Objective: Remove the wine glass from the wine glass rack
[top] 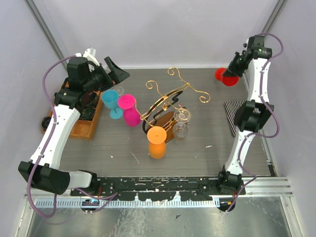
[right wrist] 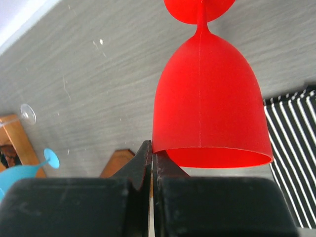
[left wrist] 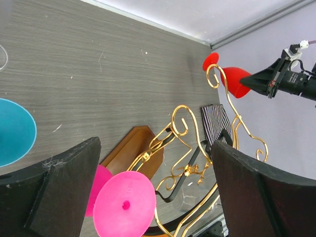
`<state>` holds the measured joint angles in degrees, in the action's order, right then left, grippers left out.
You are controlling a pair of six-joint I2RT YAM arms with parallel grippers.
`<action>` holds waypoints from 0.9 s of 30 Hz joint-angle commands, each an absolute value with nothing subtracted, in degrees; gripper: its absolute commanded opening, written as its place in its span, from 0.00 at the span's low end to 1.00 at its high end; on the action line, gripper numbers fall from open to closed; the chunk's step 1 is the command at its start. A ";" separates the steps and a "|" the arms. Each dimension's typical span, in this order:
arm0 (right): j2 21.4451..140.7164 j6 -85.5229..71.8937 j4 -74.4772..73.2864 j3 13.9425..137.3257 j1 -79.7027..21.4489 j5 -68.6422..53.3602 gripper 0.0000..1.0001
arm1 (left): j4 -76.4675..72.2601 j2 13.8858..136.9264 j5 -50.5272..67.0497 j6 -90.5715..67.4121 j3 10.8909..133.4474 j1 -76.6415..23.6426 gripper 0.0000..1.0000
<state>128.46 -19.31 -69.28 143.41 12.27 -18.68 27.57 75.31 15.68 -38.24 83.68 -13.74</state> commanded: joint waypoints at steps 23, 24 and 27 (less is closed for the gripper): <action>119.88 -17.62 -80.05 129.83 5.62 -16.14 0.01 | 28.79 73.28 17.11 -40.28 80.89 -13.53 0.98; 120.29 -17.81 -80.31 129.83 5.51 -15.64 0.01 | 28.83 73.34 17.23 -40.40 80.86 -13.48 0.98; 121.76 -18.84 -80.80 131.21 5.50 -15.46 0.01 | 29.08 73.31 17.26 -40.44 81.05 -13.51 0.98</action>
